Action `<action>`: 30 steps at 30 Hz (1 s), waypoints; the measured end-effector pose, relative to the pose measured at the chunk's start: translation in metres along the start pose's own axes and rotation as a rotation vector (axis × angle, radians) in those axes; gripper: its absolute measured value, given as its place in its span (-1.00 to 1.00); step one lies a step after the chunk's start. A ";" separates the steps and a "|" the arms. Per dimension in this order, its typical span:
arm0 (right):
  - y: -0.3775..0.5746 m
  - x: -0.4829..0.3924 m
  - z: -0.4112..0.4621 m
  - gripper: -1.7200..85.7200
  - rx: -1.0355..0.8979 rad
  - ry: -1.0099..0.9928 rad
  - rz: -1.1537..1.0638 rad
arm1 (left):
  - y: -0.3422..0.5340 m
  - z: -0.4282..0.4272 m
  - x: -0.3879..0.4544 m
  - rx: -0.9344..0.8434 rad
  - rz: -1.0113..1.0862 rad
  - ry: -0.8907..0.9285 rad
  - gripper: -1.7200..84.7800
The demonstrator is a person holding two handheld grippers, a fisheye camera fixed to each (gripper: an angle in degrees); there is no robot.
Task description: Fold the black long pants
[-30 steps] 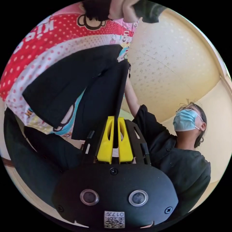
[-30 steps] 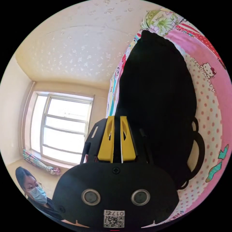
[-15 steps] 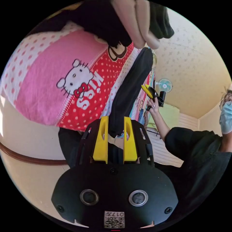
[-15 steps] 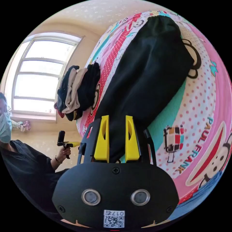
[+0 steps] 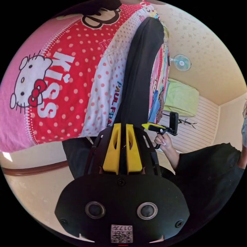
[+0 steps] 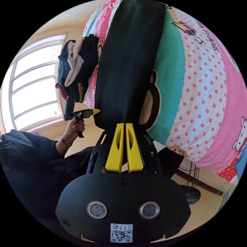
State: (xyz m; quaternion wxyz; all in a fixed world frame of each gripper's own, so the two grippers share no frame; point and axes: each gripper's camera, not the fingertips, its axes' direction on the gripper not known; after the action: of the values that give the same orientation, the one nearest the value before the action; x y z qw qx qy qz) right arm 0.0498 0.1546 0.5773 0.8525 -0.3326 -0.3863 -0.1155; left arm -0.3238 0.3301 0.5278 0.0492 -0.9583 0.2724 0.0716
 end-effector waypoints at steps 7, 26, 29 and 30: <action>0.007 0.031 -0.004 -0.81 0.080 -0.054 0.047 | 0.015 0.002 0.007 0.093 -0.011 -0.169 -0.83; -0.111 0.130 -0.070 -0.75 0.334 -0.393 -0.027 | -0.092 0.014 0.016 0.470 0.144 -0.039 -0.67; -0.104 0.124 -0.064 -0.84 0.294 -0.395 -0.061 | -0.078 0.026 0.016 0.432 0.151 -0.033 -0.69; -0.097 0.121 -0.061 -0.88 0.285 -0.424 -0.080 | -0.074 0.027 0.014 0.404 0.131 -0.049 -0.72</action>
State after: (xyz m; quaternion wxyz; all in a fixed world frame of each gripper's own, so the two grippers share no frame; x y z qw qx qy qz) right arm 0.1226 0.0489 0.6840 0.7855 -0.2105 -0.5816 -0.0211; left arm -0.2764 0.3893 0.5028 0.2420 -0.9072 0.3415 0.0420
